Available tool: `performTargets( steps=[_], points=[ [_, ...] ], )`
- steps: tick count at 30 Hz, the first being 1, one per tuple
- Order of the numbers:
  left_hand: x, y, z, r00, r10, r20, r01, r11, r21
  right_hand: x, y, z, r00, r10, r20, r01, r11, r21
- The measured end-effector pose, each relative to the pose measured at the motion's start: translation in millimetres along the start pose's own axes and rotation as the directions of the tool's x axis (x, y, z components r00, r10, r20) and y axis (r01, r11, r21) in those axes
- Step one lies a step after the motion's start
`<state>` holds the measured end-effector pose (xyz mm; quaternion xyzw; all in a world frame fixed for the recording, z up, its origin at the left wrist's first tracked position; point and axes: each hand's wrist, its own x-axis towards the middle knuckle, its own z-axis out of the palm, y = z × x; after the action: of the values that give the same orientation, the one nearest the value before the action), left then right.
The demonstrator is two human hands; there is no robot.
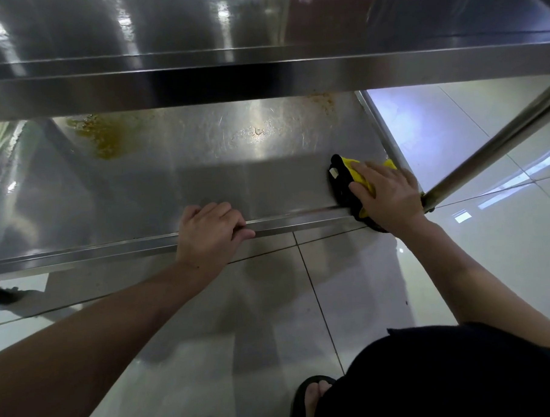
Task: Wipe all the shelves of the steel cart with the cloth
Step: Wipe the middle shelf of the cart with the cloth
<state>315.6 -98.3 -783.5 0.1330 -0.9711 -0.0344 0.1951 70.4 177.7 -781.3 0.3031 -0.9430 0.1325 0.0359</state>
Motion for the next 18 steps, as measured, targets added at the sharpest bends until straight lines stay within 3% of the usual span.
performTargets(
  steps=[3,7,10,18],
  points=[
    [-0.5,2.3,-0.1,1.000,0.001,-0.004,-0.001,1.000,-0.003,-9.0,-14.1,3.1,0.990,0.099,0.099,-0.093,0.993,-0.066],
    [-0.1,3.7,-1.4,0.999,-0.026,0.026,0.027,1.000,-0.014,-12.3,-40.9,10.5,0.994,0.077,0.076,-0.062,0.981,-0.185],
    [0.4,3.6,-2.2,0.998,-0.041,0.042,0.042,0.999,-0.022,2.6,-64.1,11.9,0.973,0.086,0.216,-0.056,0.988,-0.142],
    [0.5,3.9,-1.7,0.998,-0.047,0.047,0.048,0.999,-0.017,35.9,-152.5,34.0,0.946,-0.100,0.308,0.127,0.989,-0.070]
  ],
)
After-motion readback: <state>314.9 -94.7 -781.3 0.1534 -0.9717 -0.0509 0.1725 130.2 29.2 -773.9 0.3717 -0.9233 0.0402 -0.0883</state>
